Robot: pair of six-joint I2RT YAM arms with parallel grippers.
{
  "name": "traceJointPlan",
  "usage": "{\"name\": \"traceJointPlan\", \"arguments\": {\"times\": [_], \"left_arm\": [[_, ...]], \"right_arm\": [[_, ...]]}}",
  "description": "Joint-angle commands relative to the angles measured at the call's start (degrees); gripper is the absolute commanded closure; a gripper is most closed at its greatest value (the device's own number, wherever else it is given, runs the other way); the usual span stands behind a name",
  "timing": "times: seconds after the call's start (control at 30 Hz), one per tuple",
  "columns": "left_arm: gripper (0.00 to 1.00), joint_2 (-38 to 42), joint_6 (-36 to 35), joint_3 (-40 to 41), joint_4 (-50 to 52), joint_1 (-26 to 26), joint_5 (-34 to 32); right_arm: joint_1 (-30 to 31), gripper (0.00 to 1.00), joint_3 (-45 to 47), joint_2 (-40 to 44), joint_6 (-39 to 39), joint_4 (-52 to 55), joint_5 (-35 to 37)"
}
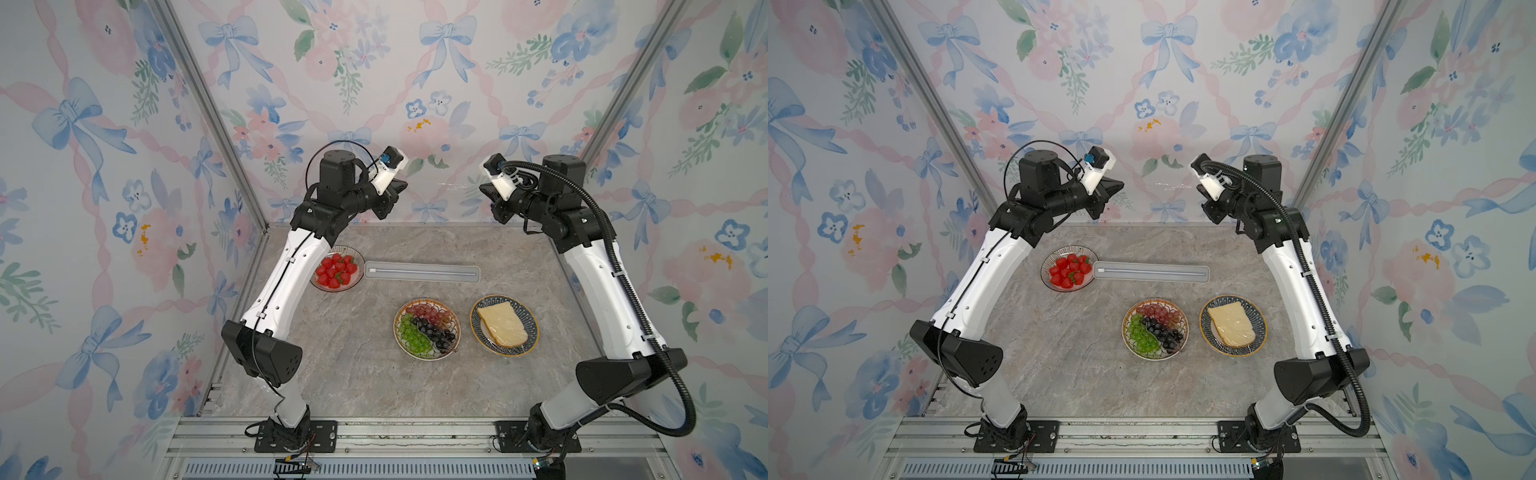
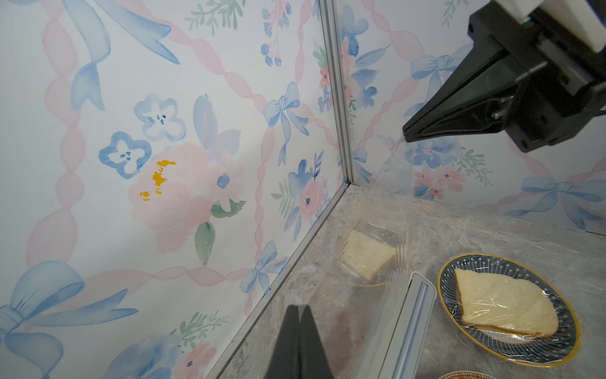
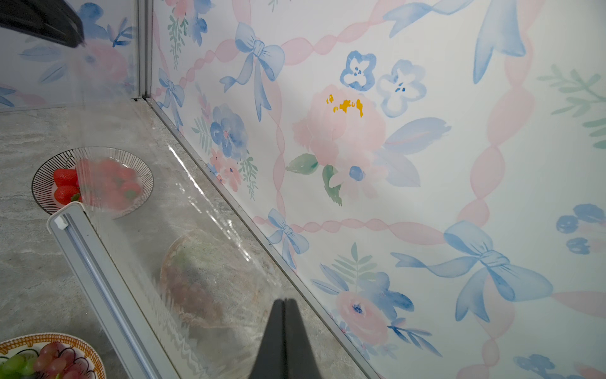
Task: Wrap the plate with plastic wrap
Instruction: Pull the plastic wrap from the plastic wrap cutting box.
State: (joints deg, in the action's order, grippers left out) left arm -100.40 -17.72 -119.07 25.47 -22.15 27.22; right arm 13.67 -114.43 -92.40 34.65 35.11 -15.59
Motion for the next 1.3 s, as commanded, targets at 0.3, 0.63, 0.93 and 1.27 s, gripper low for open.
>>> {"name": "traceJointPlan", "arguments": {"times": [0.3,0.63,0.93,1.27], "left_arm": [[1.00,3.6,0.9,-1.8,-2.6,0.0,-1.4],[1.00,3.6,0.9,-1.5,-2.6,-0.2,-1.6],[1.00,3.6,1.0,-1.3,-2.6,-0.4,-1.6],[1.00,3.7,1.1,-1.3,-2.6,-0.5,-1.8]], "right_arm": [[0.5,1.00,-1.9,2.7,-1.0,-3.2,3.4],[0.6,1.00,-1.6,2.9,-0.9,-2.8,3.6],[0.6,1.00,-0.8,3.3,-0.9,-3.2,3.9],[0.6,1.00,-0.7,3.5,-0.7,-3.0,4.1]]}}
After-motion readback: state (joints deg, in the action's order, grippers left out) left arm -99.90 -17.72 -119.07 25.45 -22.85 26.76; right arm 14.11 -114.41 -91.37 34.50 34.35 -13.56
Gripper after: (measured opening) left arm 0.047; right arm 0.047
